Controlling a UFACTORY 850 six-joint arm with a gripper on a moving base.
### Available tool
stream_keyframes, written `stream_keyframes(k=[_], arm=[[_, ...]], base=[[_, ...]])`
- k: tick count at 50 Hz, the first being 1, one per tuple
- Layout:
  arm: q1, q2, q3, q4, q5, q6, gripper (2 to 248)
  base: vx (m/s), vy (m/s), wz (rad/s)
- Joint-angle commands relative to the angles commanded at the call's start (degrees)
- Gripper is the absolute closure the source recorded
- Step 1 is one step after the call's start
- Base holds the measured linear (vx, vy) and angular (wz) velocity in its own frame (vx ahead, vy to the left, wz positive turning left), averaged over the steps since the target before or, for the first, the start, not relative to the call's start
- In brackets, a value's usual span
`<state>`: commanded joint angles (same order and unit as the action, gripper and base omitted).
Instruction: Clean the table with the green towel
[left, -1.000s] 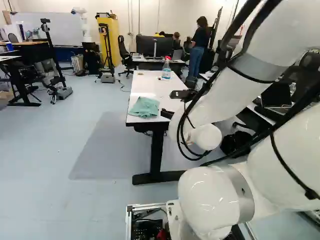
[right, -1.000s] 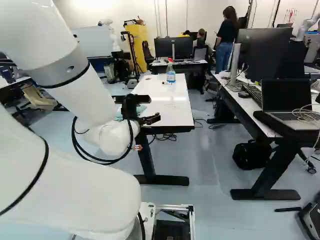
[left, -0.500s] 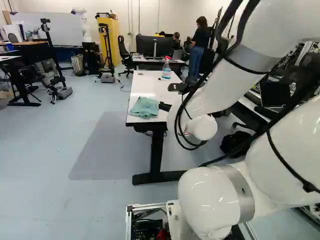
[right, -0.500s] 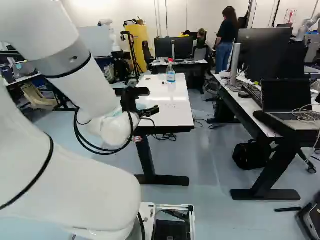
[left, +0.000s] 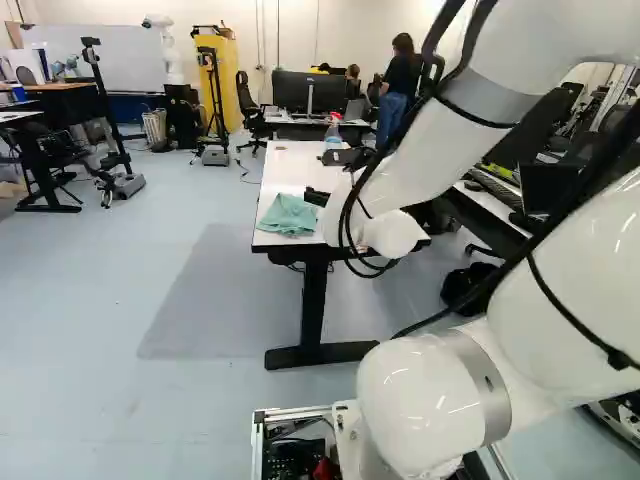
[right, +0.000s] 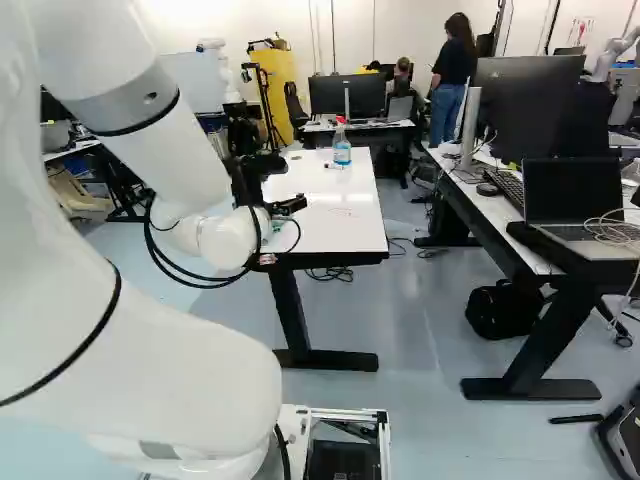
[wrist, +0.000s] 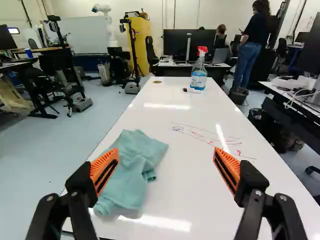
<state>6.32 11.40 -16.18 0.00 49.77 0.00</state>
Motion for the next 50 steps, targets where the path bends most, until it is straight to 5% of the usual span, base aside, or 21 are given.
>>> stream_keyframes(k=[27,50], arm=[[4.53,-3.11,-6.58,0.00,-8.39,0.00,3],[6.14,-7.52,-13.96,0.00,-18.67,0.00,3]], base=[[0.000,0.000,0.000],[0.000,0.000,0.000]])
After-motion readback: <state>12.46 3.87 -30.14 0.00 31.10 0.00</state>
